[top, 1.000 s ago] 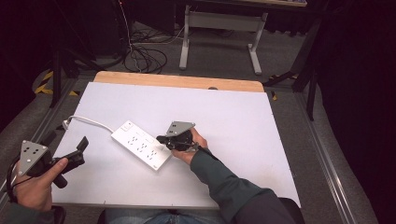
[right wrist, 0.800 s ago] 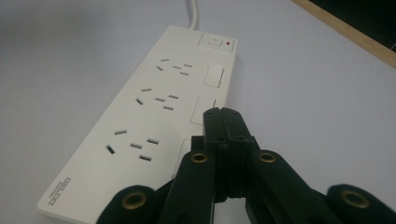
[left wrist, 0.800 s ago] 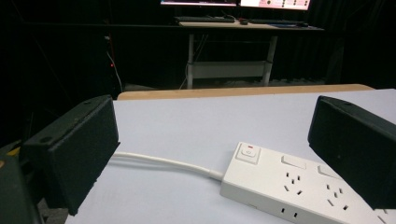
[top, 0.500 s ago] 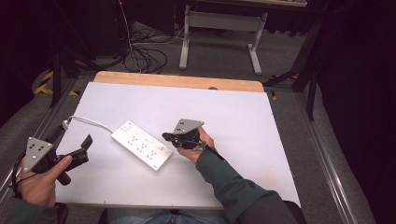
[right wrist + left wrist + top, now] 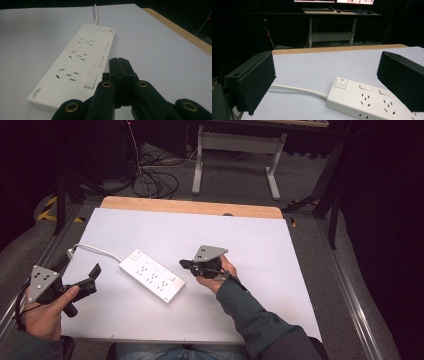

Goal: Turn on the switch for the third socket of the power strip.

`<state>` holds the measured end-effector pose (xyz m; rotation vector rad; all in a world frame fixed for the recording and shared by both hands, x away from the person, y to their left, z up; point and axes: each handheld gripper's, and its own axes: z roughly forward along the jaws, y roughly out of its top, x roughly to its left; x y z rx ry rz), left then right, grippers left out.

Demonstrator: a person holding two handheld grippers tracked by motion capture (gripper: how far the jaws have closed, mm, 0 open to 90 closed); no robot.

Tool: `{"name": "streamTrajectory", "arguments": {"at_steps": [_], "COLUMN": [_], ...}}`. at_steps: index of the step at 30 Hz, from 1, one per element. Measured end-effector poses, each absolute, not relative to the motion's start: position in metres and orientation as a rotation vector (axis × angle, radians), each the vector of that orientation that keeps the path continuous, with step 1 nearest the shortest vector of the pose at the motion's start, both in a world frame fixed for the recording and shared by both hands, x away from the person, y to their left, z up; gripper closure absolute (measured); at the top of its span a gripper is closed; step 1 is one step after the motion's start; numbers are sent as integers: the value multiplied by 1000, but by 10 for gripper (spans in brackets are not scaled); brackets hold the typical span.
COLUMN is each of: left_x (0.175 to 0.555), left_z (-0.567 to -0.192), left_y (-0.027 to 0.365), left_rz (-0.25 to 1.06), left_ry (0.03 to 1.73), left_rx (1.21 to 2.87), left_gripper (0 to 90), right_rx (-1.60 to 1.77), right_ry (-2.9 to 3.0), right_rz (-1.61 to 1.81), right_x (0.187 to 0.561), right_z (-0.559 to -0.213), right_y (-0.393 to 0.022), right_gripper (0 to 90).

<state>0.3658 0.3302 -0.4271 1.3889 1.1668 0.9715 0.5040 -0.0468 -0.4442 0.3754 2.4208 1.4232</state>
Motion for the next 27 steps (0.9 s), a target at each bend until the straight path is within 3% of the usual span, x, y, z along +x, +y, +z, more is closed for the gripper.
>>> {"name": "streamTrajectory", "arguments": {"at_steps": [27], "left_x": [368], "left_z": [-427], "left_y": [329], "left_rz": [966], "left_ry": [1164], "left_rx": [1392], "left_gripper": [23], "right_rx": [409], "right_ry": [2357], "right_rz": [1469], "right_x": [499], "right_z": [-427], "right_y": [-87], "right_gripper": [900]}}
